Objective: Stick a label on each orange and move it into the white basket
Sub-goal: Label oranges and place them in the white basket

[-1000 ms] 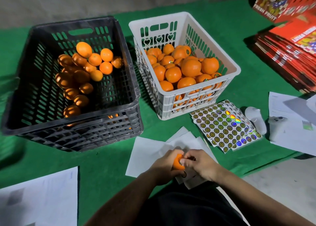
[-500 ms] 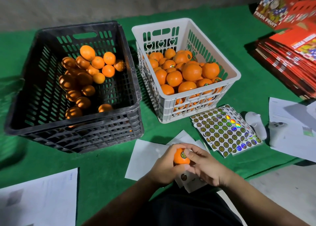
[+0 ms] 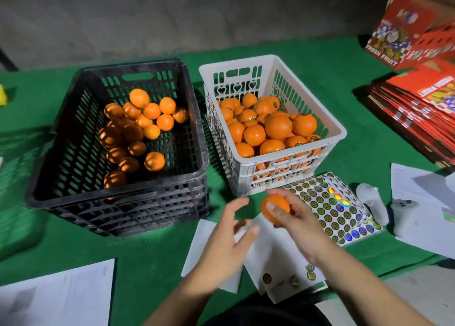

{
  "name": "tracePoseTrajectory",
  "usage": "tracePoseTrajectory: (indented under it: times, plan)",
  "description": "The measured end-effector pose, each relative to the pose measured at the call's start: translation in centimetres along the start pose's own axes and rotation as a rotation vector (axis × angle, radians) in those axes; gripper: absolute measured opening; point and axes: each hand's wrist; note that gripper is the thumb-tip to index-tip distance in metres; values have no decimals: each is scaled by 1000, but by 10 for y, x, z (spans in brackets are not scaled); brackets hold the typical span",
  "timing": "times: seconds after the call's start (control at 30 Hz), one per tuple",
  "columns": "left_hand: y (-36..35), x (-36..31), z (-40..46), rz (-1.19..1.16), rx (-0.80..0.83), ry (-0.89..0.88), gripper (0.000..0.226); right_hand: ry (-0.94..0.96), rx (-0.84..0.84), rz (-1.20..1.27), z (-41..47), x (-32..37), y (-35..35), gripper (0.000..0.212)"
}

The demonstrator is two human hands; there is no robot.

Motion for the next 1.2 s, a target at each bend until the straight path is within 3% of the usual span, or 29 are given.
tracePoseTrajectory:
  times: [0.13, 0.27, 0.37, 0.5, 0.57, 0.7, 0.77, 0.93, 1.1, 1.2]
  plan:
    - [62, -42, 21, 380, -246, -332, 23, 141, -138, -95, 30, 79, 40, 33]
    - [129, -51, 46, 704, -351, -195, 16, 146, -358, -198, 80, 132, 68, 37]
    - [146, -40, 62, 890, -392, -86, 19, 35, -433, -397, 111, 151, 77, 41]
    - [125, -35, 72, 1151, -351, -146, 25, -102, -485, -585, 139, 162, 74, 22]
    - [122, -34, 74, 1191, -374, -135, 28, -84, -502, -484, 151, 166, 74, 26]
    - [124, -33, 74, 1226, -383, -128, 28, 15, -485, -63, 164, 180, 78, 73]
    - [124, -32, 74, 1240, -373, -120, 28, 81, -420, 21, 168, 182, 73, 72]
    - [126, -28, 74, 1287, -364, -133, 25, 339, -462, -528, 162, 154, 38, 46]
    - [127, -36, 73, 1229, -314, -51, 27, 669, -574, -886, 147, 126, -31, 37]
    - [136, -40, 76, 1157, -201, 92, 28, 712, -398, -943, 144, 120, -71, 44]
Point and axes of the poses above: each hand's wrist, its own z-axis towards the middle knuckle, its own y-axis out of the back of the hand, x = y × z, and after that the axes turned 14 degrees about -y, right-handed
